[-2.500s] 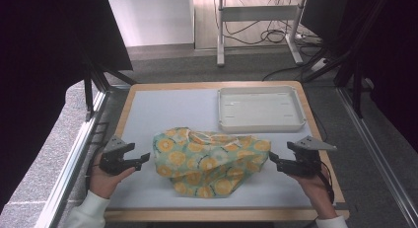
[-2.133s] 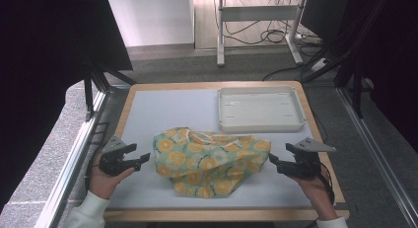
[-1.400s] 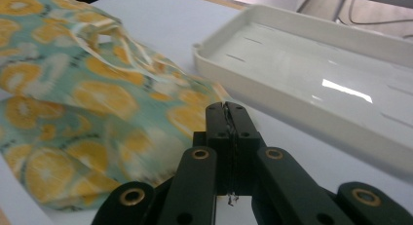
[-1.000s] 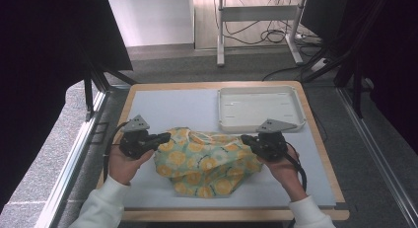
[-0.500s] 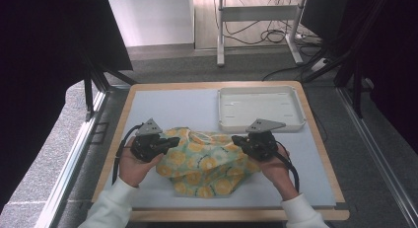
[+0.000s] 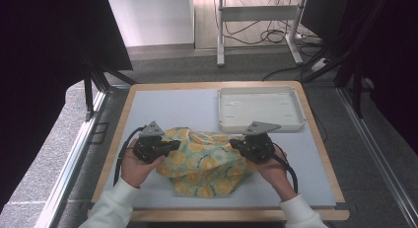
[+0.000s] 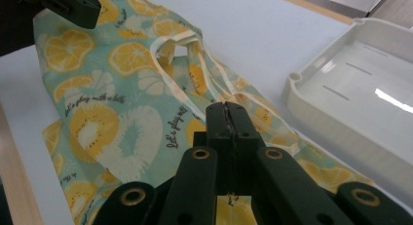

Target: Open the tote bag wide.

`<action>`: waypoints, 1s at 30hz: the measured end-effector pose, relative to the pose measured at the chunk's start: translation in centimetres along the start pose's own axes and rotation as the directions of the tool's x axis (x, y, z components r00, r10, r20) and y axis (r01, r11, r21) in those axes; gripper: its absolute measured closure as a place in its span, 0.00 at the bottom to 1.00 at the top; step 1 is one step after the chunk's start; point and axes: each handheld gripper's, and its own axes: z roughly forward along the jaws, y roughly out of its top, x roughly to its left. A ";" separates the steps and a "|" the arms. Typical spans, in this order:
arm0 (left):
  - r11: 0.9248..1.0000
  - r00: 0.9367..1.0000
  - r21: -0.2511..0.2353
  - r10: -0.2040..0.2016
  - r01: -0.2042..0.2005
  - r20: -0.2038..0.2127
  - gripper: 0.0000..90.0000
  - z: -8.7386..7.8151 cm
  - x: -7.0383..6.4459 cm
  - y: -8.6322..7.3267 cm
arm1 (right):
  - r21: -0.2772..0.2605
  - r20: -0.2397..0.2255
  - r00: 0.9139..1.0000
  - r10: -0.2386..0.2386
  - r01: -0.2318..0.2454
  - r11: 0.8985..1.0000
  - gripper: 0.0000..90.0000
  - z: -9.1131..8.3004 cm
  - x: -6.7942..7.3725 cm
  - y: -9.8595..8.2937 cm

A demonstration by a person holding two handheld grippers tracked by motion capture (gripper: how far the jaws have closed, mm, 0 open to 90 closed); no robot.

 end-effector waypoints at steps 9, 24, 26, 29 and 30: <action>0.997 0.999 0.063 -0.040 0.040 -0.004 1.00 2.0 1.1 -1.8 | 0.069 0.002 1.000 0.007 -0.007 0.998 0.99 1.7 -0.1 -1.3; 0.990 0.998 0.130 -0.055 0.057 -0.020 1.00 3.9 1.2 -3.7 | 0.145 0.039 0.999 0.028 -0.033 0.989 0.99 4.0 -0.5 -3.4; 0.989 0.998 0.136 -0.054 0.056 -0.021 1.00 4.0 1.3 -3.9 | 0.153 0.045 0.998 0.033 -0.040 0.987 0.99 4.2 -0.6 -3.6; 0.988 0.998 0.140 -0.056 0.058 -0.023 1.00 4.2 1.3 -4.0 | 0.163 0.053 0.998 0.029 -0.038 0.986 0.99 4.5 -0.7 -4.1; 0.988 0.998 0.140 -0.056 0.058 -0.023 1.00 4.2 1.3 -4.0 | 0.163 0.053 0.998 0.029 -0.038 0.986 0.99 4.5 -0.7 -4.1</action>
